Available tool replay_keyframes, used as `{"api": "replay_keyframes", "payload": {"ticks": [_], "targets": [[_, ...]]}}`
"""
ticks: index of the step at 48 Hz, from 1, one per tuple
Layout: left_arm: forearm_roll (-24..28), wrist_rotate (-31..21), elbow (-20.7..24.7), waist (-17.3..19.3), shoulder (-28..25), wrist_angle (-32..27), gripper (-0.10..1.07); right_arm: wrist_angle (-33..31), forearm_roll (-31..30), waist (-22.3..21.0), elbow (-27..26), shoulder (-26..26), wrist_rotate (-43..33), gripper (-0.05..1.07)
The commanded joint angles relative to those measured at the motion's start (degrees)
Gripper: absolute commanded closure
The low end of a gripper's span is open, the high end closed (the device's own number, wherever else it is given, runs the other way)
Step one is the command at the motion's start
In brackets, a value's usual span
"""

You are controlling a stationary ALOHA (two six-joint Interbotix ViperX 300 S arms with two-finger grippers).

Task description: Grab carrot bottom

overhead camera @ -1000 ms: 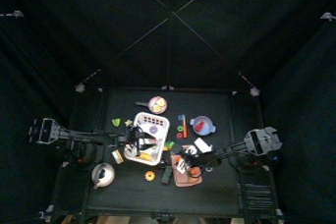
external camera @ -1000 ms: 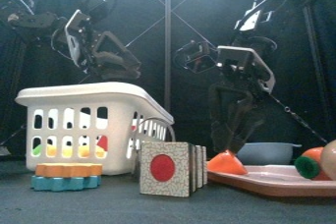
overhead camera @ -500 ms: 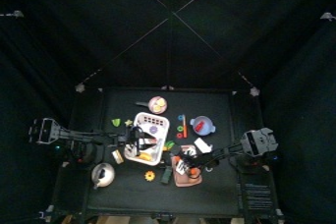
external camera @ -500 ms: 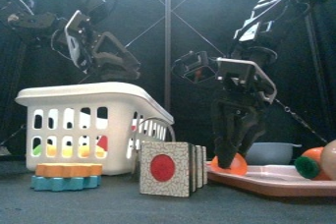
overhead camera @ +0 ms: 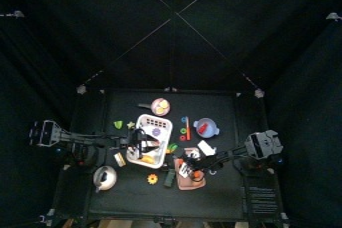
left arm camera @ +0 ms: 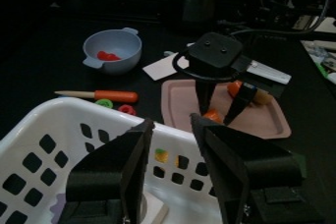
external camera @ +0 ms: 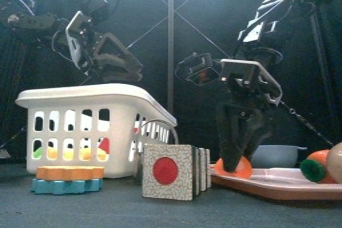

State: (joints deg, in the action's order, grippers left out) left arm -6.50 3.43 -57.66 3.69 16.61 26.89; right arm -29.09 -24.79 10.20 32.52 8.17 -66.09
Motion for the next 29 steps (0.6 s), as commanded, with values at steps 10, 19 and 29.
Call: {"api": "replay_keyframes", "payload": {"ticks": [10,19,29], "targets": [[0.09,-0.09,0.0,-0.26,2.11,-0.62,0.2,0.09,-0.79,-0.18,-0.53,-5.98,0.18,0.28],[0.0,-0.09,-0.53,-0.35,3.34,-1.23,0.2,0.09,-1.58,-0.35,-0.79,-7.03,0.18,0.29],[0.09,0.0,-1.58,-0.35,4.57,-1.32,0.2,0.35,-4.31,-2.11,-2.37,-8.88,0.18,0.29]]}}
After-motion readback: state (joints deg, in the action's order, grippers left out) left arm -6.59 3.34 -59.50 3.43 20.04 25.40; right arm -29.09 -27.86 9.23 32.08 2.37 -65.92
